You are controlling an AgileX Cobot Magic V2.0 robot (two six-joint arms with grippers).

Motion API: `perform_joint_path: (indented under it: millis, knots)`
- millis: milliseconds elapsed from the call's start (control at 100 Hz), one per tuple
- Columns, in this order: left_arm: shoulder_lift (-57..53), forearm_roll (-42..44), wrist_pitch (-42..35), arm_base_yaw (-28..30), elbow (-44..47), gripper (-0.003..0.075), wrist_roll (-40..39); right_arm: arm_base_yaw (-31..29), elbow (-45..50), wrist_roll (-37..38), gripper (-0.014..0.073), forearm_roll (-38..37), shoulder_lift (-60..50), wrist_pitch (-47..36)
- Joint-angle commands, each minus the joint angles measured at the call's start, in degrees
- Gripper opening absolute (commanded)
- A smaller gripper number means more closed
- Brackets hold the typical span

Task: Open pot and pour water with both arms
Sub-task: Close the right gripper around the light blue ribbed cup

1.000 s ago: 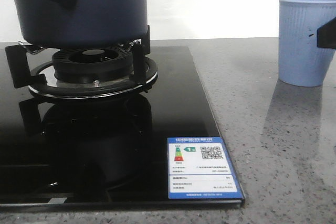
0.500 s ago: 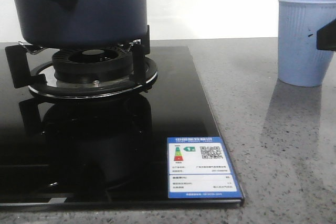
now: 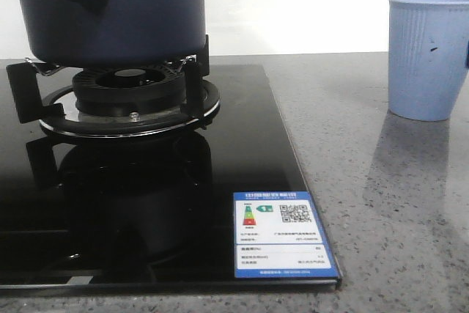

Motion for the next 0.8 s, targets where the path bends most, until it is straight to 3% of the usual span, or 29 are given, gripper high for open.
perform_joint_path:
  millis: [0, 190, 390, 790]
  knots:
    - [-1.4, 0.2, -5.4, 0.2, -2.2, 0.0334, 0.0, 0.2, -1.3, 0.8, 0.0429, -4.2, 2.4, -7.1]
    - [-1.4, 0.2, -5.4, 0.2, -2.2, 0.0334, 0.0, 0.2, -1.3, 5.2, 0.0437, -10.6, 8.1, -12.4]
    - [-1.4, 0.2, -5.4, 0.2, -2.2, 0.0334, 0.0, 0.2, -1.3, 7.9, 0.057, -12.6, 12.2, -18.2]
    - [-1.4, 0.2, -5.4, 0.2, -2.2, 0.0334, 0.0, 0.2, -1.5, 10.5, 0.0573, -13.7, 22.2, -31.5]
